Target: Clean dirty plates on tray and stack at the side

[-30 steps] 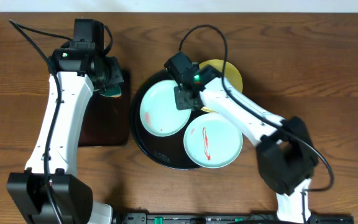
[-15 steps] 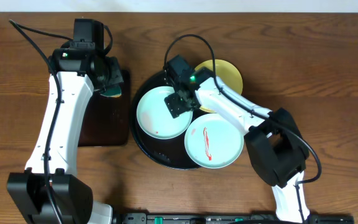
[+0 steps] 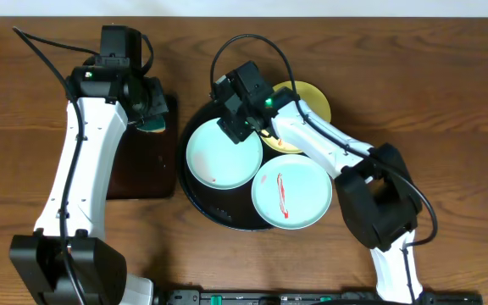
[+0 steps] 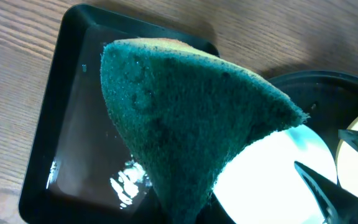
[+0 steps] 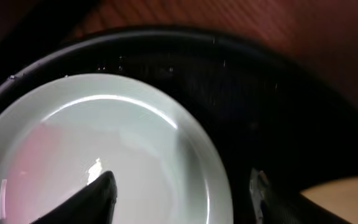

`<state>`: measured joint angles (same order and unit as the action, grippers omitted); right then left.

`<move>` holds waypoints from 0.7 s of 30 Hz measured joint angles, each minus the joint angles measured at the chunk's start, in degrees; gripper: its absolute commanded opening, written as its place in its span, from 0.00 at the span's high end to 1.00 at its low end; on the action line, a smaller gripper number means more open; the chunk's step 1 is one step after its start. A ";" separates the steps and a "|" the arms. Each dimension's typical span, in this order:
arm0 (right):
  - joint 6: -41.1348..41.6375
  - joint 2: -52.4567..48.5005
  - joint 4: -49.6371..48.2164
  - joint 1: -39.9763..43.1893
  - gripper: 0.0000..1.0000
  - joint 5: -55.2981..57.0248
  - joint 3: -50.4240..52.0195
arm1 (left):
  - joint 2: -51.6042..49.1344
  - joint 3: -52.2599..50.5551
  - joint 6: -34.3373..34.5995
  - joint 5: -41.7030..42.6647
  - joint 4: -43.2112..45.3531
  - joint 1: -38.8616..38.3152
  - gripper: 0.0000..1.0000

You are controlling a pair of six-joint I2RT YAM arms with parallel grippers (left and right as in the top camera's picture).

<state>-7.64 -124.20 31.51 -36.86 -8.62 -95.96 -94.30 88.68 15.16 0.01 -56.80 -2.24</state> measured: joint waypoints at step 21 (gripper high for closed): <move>8.68 -5.09 1.70 1.55 0.99 -0.44 -0.63 | 0.00 0.00 0.00 0.00 0.00 0.00 0.92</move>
<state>1.04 -129.29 33.21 -35.31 -9.06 -96.60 -94.30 88.68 15.16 0.01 -56.80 -2.24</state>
